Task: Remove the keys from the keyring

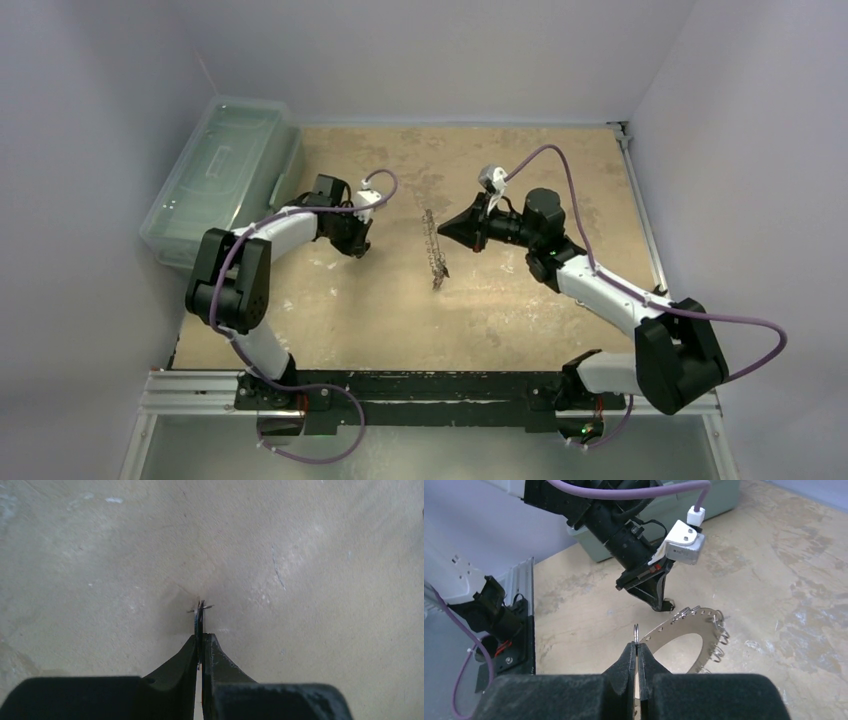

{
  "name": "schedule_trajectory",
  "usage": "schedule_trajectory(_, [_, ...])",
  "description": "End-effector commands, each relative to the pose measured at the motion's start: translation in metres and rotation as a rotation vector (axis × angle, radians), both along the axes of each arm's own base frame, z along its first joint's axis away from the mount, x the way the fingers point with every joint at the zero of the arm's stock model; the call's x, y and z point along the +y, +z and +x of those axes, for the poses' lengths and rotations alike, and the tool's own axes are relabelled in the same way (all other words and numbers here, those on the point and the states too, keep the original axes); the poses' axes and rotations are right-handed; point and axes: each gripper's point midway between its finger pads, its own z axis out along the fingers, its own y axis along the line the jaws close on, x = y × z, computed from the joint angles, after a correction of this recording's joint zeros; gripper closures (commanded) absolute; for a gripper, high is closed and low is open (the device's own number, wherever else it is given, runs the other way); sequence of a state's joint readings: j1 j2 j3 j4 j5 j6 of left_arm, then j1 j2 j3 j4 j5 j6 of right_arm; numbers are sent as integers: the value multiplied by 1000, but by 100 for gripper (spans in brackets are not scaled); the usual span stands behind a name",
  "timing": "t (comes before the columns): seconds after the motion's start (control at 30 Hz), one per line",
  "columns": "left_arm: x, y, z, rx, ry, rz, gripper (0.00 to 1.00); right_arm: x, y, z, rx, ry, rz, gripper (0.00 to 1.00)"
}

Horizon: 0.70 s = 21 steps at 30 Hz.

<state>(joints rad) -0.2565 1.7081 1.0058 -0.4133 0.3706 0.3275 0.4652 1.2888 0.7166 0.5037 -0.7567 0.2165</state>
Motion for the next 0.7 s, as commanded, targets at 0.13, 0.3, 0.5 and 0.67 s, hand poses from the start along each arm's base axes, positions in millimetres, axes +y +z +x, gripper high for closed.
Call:
schedule_trajectory(0.13, [-4, 9, 44, -78, 122, -97, 72, -17, 25, 48, 146, -319, 92, 100])
schedule_trajectory(0.3, [-12, 33, 52, -138, 127, -153, 47, -32, 20, 68, 224, -487, 123, 100])
schedule_trajectory(0.5, [-37, 102, 60, -273, 92, -329, 30, -60, -1, 94, 323, -743, 163, 100])
schedule_trajectory(0.67, [-74, 118, 37, -325, 10, -377, 34, -71, -17, 110, 393, -866, 189, 100])
